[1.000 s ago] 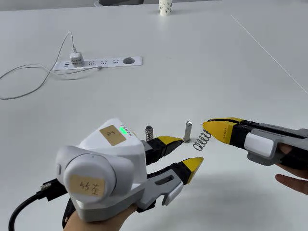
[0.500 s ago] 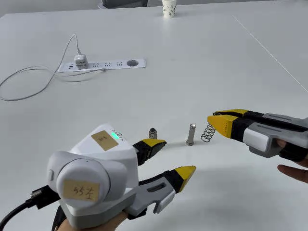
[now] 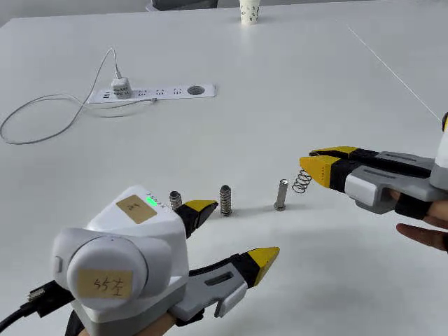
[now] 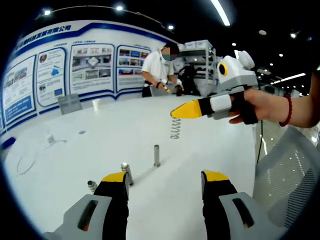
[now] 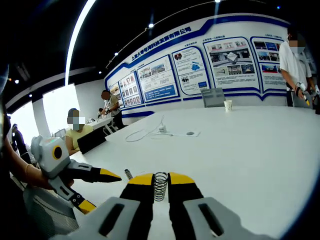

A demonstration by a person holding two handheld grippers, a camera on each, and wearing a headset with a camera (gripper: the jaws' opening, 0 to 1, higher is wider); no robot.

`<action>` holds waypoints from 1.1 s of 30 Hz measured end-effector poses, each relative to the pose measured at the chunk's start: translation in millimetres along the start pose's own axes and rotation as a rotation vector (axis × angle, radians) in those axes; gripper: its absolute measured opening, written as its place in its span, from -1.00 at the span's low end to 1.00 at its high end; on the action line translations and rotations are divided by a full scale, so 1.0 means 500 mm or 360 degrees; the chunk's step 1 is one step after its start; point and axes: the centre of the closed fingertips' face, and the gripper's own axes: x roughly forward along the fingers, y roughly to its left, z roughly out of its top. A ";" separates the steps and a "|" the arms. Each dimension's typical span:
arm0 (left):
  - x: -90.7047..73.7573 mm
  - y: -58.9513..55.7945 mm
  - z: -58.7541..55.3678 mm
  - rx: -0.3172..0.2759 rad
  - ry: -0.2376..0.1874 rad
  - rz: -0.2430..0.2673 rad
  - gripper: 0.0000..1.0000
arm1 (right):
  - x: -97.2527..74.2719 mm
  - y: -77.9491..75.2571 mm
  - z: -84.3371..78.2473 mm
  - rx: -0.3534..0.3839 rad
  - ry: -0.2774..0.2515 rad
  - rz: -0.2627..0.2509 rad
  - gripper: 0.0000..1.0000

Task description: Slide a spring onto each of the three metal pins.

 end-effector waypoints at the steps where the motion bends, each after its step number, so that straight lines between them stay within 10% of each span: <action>1: -0.001 0.002 0.001 -0.0006 -0.0008 0.0005 0.24 | 0.002 -0.001 0.000 -0.0005 -0.0001 -0.0001 -0.78; 33: -0.056 0.080 -0.012 -0.0083 0.0012 0.0217 0.82 | 0.090 -0.040 -0.043 -0.0303 0.0090 -0.0072 -0.78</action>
